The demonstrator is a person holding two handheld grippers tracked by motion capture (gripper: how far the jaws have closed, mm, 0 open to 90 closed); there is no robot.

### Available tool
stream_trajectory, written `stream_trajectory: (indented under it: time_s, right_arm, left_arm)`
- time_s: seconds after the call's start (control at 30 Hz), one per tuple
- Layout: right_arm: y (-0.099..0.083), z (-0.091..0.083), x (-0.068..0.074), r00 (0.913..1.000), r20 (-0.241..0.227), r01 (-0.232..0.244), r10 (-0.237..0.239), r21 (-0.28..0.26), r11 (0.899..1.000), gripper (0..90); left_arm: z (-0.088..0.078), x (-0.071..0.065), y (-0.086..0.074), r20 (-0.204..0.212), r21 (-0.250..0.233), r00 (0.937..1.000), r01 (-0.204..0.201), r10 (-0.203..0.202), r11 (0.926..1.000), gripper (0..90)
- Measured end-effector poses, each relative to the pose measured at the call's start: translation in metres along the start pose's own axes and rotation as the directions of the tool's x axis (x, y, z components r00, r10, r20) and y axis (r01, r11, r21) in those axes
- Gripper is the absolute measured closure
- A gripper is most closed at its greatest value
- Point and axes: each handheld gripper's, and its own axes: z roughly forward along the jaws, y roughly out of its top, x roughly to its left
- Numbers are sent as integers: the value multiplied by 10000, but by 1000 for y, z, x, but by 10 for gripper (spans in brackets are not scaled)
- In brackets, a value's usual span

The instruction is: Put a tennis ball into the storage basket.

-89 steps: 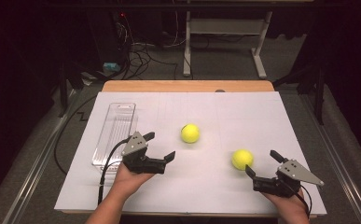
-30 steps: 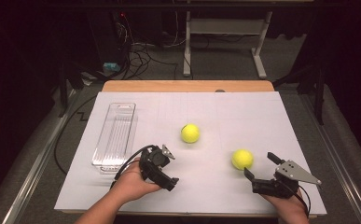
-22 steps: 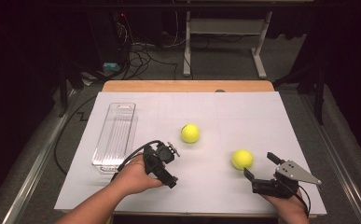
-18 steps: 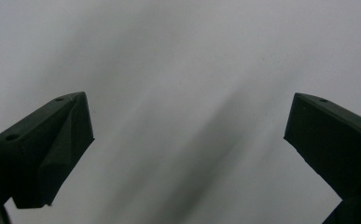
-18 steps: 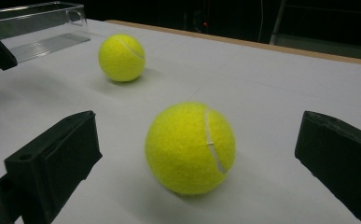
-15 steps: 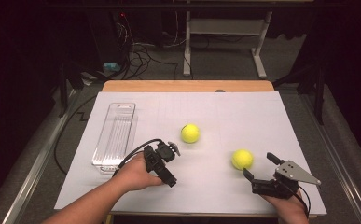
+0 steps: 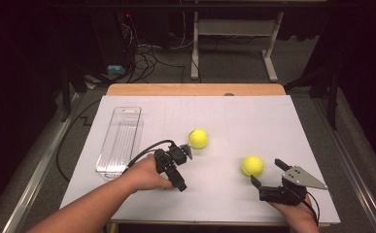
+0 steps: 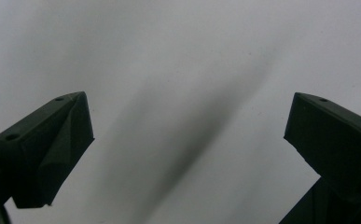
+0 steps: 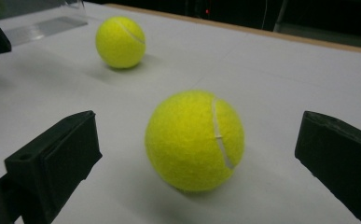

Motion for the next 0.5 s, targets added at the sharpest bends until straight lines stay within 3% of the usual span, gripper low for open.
stream_trajectory:
  time_s: [0.03,0.13,0.2,0.3,0.5]
  right_arm:
    - [1,8,-1,10000,4,-25,24,436,9990,8]
    - [2,16,-4,10000,-41,-81,85,885,9960,21]
    - [3,28,-6,9998,-161,-97,125,1641,9864,57]
    - [3,36,-5,9998,-190,109,-69,2170,9761,126]
    - [5,44,-4,9993,-292,311,-241,2705,9622,260]
  left_arm:
    - [2,0,1,-26,127,10000,-26,26,9999,20]
    - [3,0,1,-3,212,10000,-37,37,9998,20]
    - [4,-1,2,-48,388,9998,-171,173,9991,20]
    - [4,0,1,-26,305,10000,-34,35,9995,20]
    - [-1,3,-2,49,159,9999,160,-160,9997,20]
